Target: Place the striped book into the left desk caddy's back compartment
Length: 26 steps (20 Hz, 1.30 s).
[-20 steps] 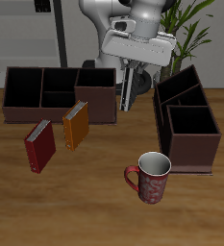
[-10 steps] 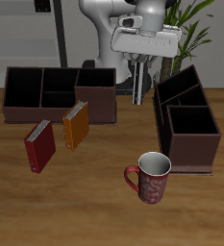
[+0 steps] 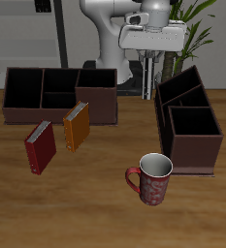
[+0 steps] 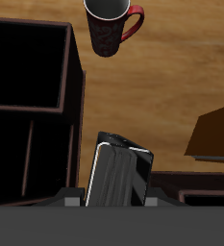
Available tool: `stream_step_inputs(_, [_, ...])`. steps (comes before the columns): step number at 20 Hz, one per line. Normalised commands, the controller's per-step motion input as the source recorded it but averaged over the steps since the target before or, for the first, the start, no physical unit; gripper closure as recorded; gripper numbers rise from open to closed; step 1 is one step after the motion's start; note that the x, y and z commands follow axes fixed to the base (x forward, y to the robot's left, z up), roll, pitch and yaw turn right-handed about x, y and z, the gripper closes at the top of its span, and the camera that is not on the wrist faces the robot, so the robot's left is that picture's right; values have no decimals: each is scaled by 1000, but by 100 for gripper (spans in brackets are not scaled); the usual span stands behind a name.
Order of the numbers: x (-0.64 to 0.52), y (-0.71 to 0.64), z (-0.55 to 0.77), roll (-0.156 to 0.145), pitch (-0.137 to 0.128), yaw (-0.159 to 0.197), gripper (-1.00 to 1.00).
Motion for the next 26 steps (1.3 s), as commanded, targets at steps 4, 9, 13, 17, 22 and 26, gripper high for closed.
stream_step_inputs(4, [-150, 312, -22, 69, 46, 26, 100])
stream_step_inputs(9, [-92, 253, 165, 21, -7, 23, 100])
stream_step_inputs(13, [89, 280, 205, 22, -17, 12, 100])
stream_step_inputs(17, [192, 395, 170, 18, 6, -1, 100])
stream_step_inputs(22, [145, 319, 15, 24, 18, -3, 100])
stream_step_inputs(26, [99, 336, -74, 52, 32, 3, 100])
